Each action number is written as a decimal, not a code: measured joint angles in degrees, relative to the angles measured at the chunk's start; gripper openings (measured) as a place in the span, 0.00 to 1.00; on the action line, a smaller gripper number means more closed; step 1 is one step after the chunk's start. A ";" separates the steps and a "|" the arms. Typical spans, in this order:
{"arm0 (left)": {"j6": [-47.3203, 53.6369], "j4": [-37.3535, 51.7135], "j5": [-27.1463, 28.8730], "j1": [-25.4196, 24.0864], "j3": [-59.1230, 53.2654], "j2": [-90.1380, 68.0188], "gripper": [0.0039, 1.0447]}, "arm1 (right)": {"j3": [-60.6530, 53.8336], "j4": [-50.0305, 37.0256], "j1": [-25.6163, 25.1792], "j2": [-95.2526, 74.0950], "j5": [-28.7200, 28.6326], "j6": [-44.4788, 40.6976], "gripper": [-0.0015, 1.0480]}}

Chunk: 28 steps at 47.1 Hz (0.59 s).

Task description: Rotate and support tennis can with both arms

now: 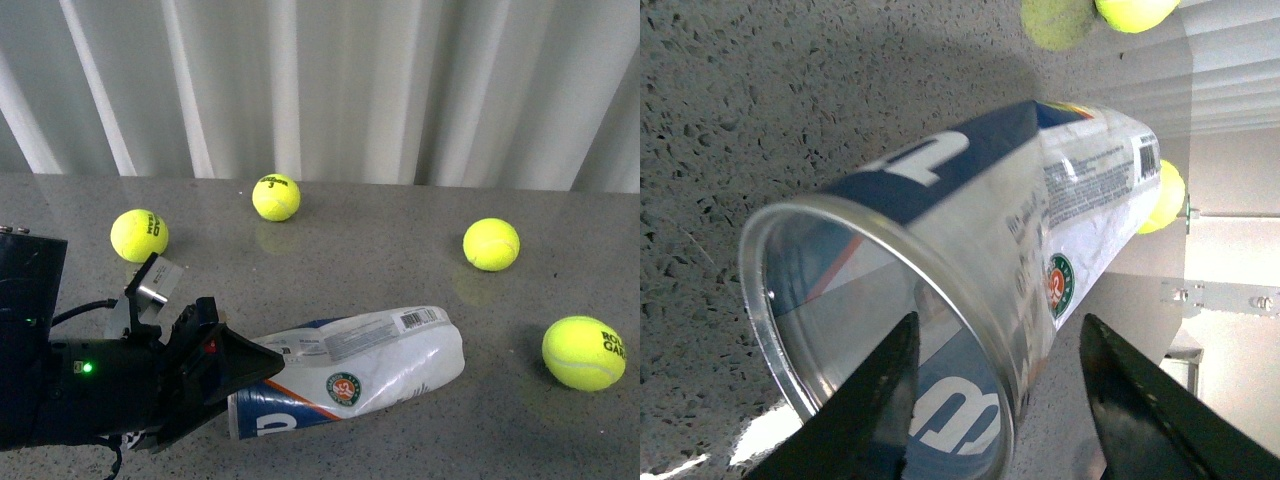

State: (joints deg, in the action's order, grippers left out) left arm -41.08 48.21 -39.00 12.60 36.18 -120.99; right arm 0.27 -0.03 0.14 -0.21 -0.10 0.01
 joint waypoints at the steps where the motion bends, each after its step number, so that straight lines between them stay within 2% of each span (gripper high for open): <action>1: -0.39 0.24 -0.11 0.11 0.00 -0.04 0.46 | 0.00 0.00 0.00 0.00 0.00 0.00 0.93; 8: -2.34 1.66 -0.22 0.55 -0.02 -0.11 0.21 | 0.00 0.00 0.00 0.00 0.00 0.00 0.93; 14: -2.86 1.70 -1.36 0.57 -0.07 0.35 0.06 | 0.00 0.00 0.00 0.00 0.00 0.00 0.93; 16: -2.97 1.62 -1.73 0.57 -0.09 0.90 0.03 | 0.00 0.00 0.00 0.00 0.00 0.00 0.93; 22: -1.20 -3.10 -1.68 0.52 -0.09 4.85 0.03 | 0.00 0.00 0.00 0.00 0.00 0.00 0.93; 28: 7.37 -19.71 -0.90 -0.35 1.97 15.30 0.03 | 0.00 0.00 0.00 0.00 0.00 0.00 0.93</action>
State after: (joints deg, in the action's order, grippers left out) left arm -33.71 28.49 -39.90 12.25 38.15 -105.69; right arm 0.27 -0.03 0.14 -0.21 -0.10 0.01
